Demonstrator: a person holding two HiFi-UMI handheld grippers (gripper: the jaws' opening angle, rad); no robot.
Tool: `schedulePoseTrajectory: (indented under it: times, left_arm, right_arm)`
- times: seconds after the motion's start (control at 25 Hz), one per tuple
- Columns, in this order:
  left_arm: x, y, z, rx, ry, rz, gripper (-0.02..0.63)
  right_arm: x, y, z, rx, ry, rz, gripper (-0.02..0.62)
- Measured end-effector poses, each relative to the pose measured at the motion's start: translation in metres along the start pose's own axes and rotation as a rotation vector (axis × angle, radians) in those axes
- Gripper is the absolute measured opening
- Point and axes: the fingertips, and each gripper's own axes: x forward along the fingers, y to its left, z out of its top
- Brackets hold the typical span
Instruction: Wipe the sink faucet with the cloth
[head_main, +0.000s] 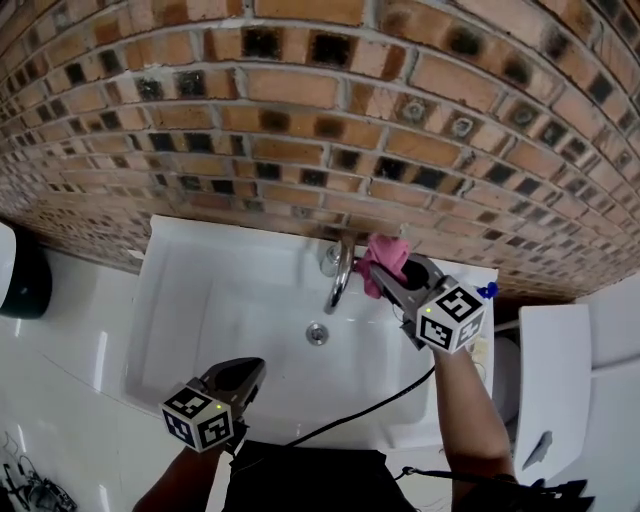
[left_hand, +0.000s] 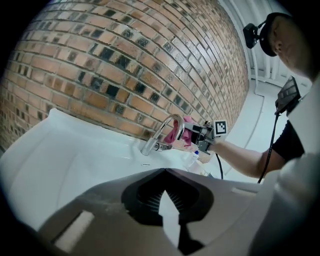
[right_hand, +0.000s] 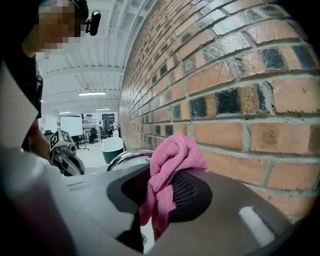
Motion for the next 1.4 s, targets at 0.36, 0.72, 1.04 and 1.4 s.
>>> schedulePoseTrajectory:
  times: [0.36, 0.72, 1.04, 1.4]
  left_arm:
    - [0.025, 0.006, 0.000, -0.069, -0.011, 0.046, 0.006]
    - [0.035, 0.016, 0.000, -0.098, 0.001, 0.061, 0.006]
    - [0.034, 0.018, 0.002, -0.094, -0.001, 0.029, 0.006]
    - [0.016, 0.012, -0.001, -0.064, -0.017, -0.014, 0.006]
  right_arm:
    - [0.059, -0.035, -0.031, 0.129, 0.105, 0.232, 0.095]
    - [0.080, -0.037, -0.052, 0.101, 0.160, 0.297, 0.095]
    - [0.071, -0.025, -0.036, -0.196, 0.274, 0.211, 0.095]
    - [0.046, 0.004, 0.009, -0.506, 0.311, 0.099, 0.095]
